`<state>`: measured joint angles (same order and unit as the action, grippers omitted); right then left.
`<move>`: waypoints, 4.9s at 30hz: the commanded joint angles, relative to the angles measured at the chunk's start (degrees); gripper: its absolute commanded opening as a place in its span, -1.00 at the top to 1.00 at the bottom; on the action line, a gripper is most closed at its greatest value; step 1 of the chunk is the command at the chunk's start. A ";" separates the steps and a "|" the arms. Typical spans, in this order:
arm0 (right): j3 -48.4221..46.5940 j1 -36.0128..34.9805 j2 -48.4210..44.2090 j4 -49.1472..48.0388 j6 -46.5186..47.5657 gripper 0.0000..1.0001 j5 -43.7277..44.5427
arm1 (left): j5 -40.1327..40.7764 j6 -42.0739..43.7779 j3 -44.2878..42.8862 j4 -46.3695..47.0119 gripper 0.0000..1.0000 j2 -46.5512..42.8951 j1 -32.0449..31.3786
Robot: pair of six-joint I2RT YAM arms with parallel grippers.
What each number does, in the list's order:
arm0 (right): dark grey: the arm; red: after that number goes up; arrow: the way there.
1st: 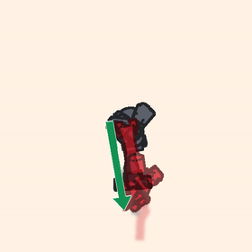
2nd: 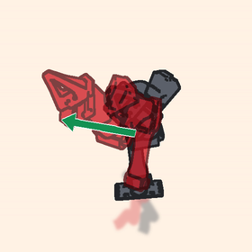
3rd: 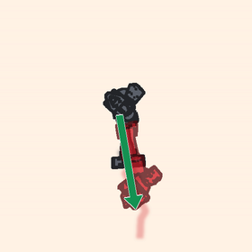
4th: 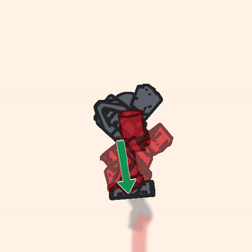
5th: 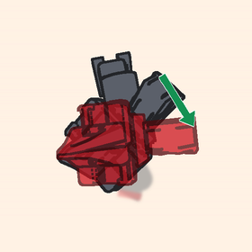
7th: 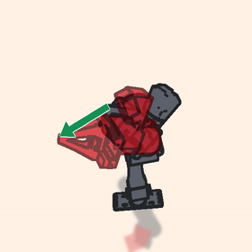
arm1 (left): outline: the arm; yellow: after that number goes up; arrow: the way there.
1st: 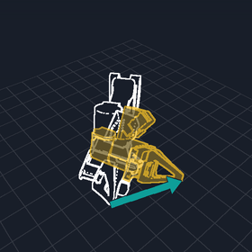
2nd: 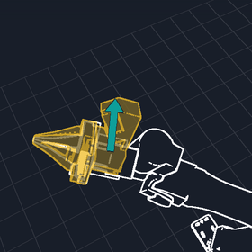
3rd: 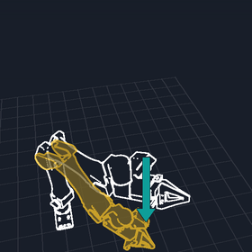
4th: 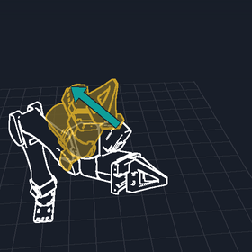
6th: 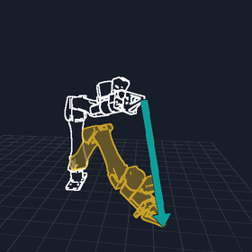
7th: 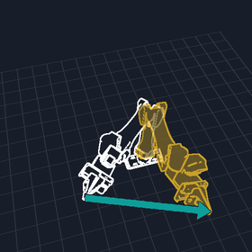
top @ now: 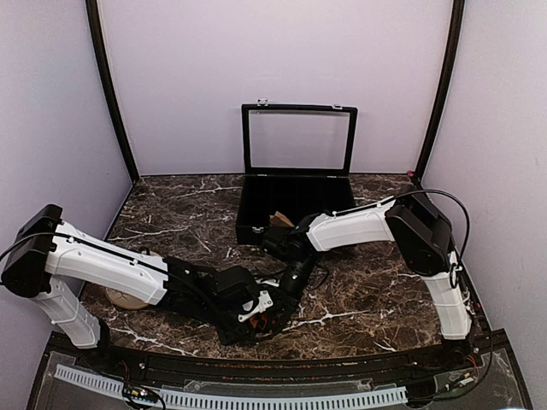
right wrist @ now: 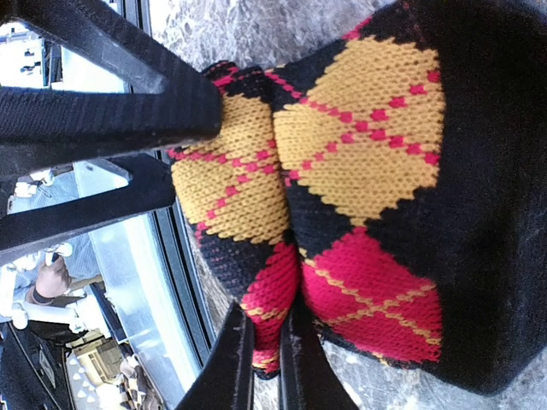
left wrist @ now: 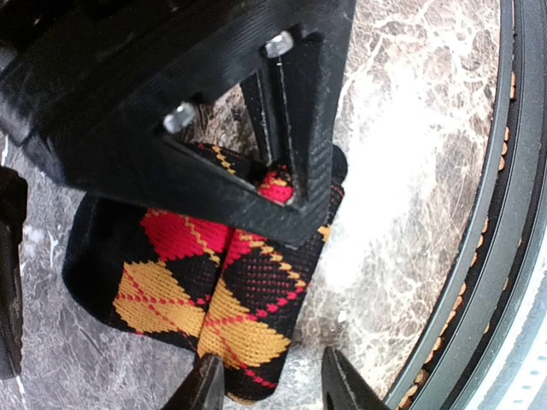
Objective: Roll the socks
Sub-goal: Roll the sock at the center of the board.
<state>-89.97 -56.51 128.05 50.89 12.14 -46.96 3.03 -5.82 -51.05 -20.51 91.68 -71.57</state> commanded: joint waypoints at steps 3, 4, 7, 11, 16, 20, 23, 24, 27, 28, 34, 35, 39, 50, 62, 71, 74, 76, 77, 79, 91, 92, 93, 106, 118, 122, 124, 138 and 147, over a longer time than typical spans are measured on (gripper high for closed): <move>0.24 0.00 0.51 2.48 1.39 0.94 1.35 | 0.60 -1.25 1.63 -5.19 0.18 2.68 0.29; 0.36 0.04 0.56 2.52 1.39 0.95 1.21 | 0.58 -1.10 1.42 -4.97 0.18 3.13 0.34; 0.46 0.00 0.67 2.55 1.39 0.95 0.82 | 0.60 -0.54 1.14 -4.25 0.20 3.98 0.29; 0.50 0.00 0.39 2.45 1.48 0.95 0.29 | 0.11 -0.16 1.04 -3.63 0.28 5.24 0.38; 0.63 -0.09 0.18 2.48 1.39 0.95 -0.07 | -0.27 -0.21 1.04 -2.36 0.54 6.29 0.38; 0.85 -0.39 0.14 2.46 1.31 0.94 -0.23 | -1.02 -0.45 1.07 -1.44 0.85 7.11 0.38; 0.68 -0.61 -0.07 2.38 1.05 0.92 -0.28 | -2.25 -0.62 1.24 -0.91 1.00 7.79 0.38; 0.68 -0.62 -0.22 2.18 0.90 0.89 -0.06 | -2.69 -0.77 1.41 -0.67 1.00 7.89 0.38; 1.36 -0.48 -0.98 1.25 0.14 0.74 0.94 | -3.88 -1.53 1.97 0.00 1.00 7.77 0.51; 1.75 -0.45 -1.37 0.73 -0.03 0.69 0.99 | -4.41 -1.94 2.19 0.15 1.00 7.69 0.73; 5.50 0.23 -4.55 -4.05 -2.16 0.47 0.40 | -10.94 -4.89 4.37 2.77 1.00 4.96 4.18; 6.07 0.38 -5.14 -4.76 -2.48 0.45 0.19 | -12.32 -5.19 4.67 3.17 1.00 4.59 4.91; 7.57 1.15 -7.20 -6.84 -2.89 0.40 -0.32 | -16.35 -6.18 4.68 3.46 1.00 3.78 7.49; 13.11 2.87 -12.74 -14.47 -5.65 0.34 0.62 | -29.08 -8.21 3.59 4.10 1.00 8.22 12.57; 20.69 4.63 -21.55 -25.13 -11.72 0.31 10.77 | -40.82 -7.31 3.42 3.84 1.00 10.91 18.91; 26.51 4.42 -27.09 -30.13 -11.79 0.30 18.11 | -48.46 -5.50 3.33 2.61 1.00 12.65 22.94; 28.20 3.05 -29.39 -30.55 -9.62 0.30 22.29 | -50.27 -4.08 2.73 1.10 1.00 13.98 24.02; 29.55 1.37 -31.26 -31.36 -8.04 0.30 25.70 | -51.36 -3.28 2.18 0.02 1.00 14.87 24.47; 30.22 0.27 -32.18 -31.79 -7.14 0.30 27.92 | -51.90 -2.80 1.83 -0.43 1.00 15.31 24.68; 31.29 -2.32 -33.93 -32.77 -5.52 0.29 32.10 | -52.70 -2.05 1.27 -1.31 1.00 16.06 25.02; 31.89 -16.98 -32.82 -36.72 1.80 0.18 51.72 | -55.81 3.13 -2.71 -7.68 1.00 19.83 26.60; 31.57 -17.57 -32.14 -36.66 2.72 0.16 52.64 | -56.03 3.63 -2.98 -8.13 1.00 20.07 26.72; 31.13 -18.11 -31.49 -36.72 3.39 0.14 53.44 | -56.18 4.06 -3.35 -8.59 1.00 20.30 26.82; 22.56 -20.73 -22.81 -36.81 10.86 0.03 57.42 | -56.64 9.80 -6.32 -14.87 1.00 22.08 28.62; 18.69 -20.95 -18.40 -34.16 13.40 0.07 54.02 | -56.82 12.90 -7.64 -17.75 1.00 23.35 29.38; 17.96 -20.93 -17.10 -32.94 13.79 0.09 52.85 | -56.71 13.51 -8.59 -18.66 1.00 23.71 29.62; 17.90 -20.92 -16.72 -32.81 13.87 0.12 52.44 | -56.63 13.69 -9.04 -19.02 1.00 23.82 29.67; 20.28 -19.12 -16.87 -30.26 11.21 0.68 47.43 | -55.43 12.50 -10.23 -19.07 1.00 23.67 30.06; 19.38 -17.32 -16.66 -25.64 7.11 0.94 40.19 | -47.63 -0.23 -5.08 -6.67 0.40 12.86 31.76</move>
<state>-70.67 -74.54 110.98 19.57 22.09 -1.26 -53.98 1.61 -59.31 -35.18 110.98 -41.54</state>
